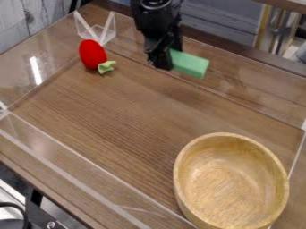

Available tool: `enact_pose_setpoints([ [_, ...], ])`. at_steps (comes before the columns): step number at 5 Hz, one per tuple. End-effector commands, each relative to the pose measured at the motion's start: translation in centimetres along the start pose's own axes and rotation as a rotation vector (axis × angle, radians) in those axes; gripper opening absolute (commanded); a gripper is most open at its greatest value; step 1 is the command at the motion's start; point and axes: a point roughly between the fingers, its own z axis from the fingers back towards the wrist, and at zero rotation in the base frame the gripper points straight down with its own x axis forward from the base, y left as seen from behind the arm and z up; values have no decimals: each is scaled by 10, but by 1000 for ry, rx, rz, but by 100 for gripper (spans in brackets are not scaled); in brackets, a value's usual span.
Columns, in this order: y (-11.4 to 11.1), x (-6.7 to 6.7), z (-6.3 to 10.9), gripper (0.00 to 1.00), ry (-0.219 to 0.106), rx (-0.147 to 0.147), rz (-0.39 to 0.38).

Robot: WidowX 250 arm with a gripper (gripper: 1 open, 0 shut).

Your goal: Put the green stick in the brown bowl

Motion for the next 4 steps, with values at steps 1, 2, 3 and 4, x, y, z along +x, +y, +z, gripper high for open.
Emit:
enact_pose_setpoints([
  [1,-7,-13,41,0,28,-78,-59],
  [2,12,-34,54,0,50,-70,-106],
  [3,35,-40,58,0,89,-56,-203],
  [4,65,-53,55,0,132,-38,-379],
])
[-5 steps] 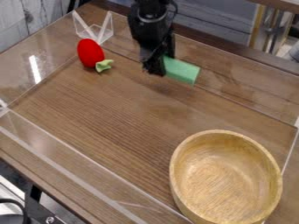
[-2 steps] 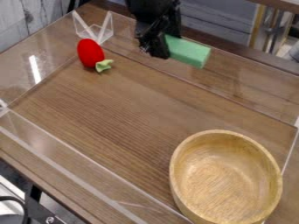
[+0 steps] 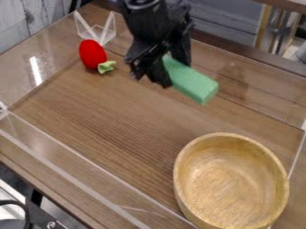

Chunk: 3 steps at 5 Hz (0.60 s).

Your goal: Put the green stick in the brown bowl

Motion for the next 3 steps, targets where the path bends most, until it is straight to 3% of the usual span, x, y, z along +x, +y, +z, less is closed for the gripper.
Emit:
enact_pose_setpoints([
  [1,6,-34,4,0,3,-31,-128],
  [3,23,-98,-18,0,32,-18,-330],
])
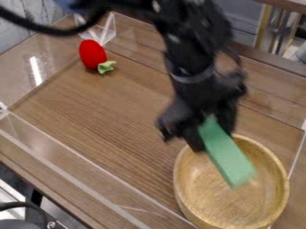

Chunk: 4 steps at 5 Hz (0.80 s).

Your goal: Put the green stick in the brown bowl

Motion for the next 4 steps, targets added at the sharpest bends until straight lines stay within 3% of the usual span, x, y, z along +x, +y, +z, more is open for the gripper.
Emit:
enact_pose_setpoints([
  [1,-11,-26,-1,0,14,-29,-116],
  [2,-25,-36,-10,0,25,-25,-172],
  [3,-37,-30,-15,0,38,-26,-164],
  [4,-43,-29,-16,0,25,-31,-86],
])
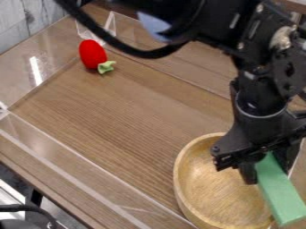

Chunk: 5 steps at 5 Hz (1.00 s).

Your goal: Put the green stick in the brown bowl

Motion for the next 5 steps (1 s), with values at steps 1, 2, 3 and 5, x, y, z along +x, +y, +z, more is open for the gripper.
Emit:
enact_pose_setpoints([
  [1,-9,9,19,0,-20,-53,43],
  [2,-4,16,28,0,-28,-57,99],
  [3,-1,24,31,100,-41,-46,82],
  [5,-5,31,35,100,-103,-25,34],
])
